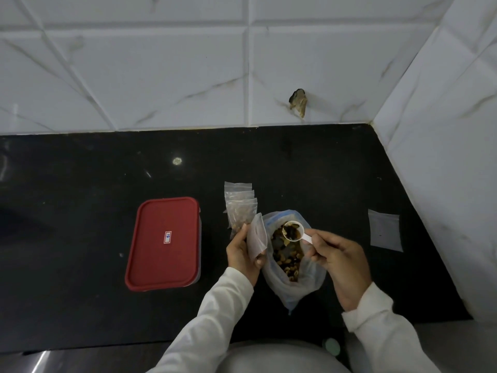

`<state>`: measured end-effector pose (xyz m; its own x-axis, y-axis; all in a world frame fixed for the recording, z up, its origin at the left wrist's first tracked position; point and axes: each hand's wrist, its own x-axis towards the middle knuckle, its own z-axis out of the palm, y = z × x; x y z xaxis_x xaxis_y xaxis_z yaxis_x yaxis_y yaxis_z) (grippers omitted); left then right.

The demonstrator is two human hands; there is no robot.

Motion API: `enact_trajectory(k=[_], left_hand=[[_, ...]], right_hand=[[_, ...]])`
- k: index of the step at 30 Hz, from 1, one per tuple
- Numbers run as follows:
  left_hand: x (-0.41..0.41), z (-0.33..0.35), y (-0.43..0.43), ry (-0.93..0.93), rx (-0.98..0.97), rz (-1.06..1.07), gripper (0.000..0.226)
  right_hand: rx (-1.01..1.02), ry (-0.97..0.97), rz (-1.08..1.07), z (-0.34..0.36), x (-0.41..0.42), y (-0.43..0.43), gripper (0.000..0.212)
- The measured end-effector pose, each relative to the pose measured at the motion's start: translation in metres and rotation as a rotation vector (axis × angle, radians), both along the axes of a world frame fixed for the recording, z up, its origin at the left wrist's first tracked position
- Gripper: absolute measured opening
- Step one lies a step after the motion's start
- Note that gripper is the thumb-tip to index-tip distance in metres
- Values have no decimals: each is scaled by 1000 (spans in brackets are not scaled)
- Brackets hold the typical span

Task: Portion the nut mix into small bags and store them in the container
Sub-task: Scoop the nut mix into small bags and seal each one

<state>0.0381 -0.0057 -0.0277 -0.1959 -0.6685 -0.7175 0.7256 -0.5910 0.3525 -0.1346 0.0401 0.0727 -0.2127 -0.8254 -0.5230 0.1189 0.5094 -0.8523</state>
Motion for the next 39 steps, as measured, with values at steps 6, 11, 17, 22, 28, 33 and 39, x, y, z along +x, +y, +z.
enact_trajectory(k=[6,11,17,22,28,33,39], left_hand=[[-2,9,3,-24,-71,10,56],[-3,16,7,-4,-62,47,59],[-1,11,8,-30,-76,-6,62],[0,16,12,-50,-227,-43,17],[-2,16,12,-145,-266,-74,25],[-3,17,14,-58,-244,-38,32],[-6,38,12,100,-226,4,43]], right_hand=[[-183,86,94,27,21,4,21],[-178,155,162,23,26,2,21],[-221,274,211,18,30,4,18],[-356,408,274,15,33,4,18],[-579,651,330,4,37,1,11],[-716,1009,492,-2,43,-8,14],[-885,1251,682,8,42,-11,45]])
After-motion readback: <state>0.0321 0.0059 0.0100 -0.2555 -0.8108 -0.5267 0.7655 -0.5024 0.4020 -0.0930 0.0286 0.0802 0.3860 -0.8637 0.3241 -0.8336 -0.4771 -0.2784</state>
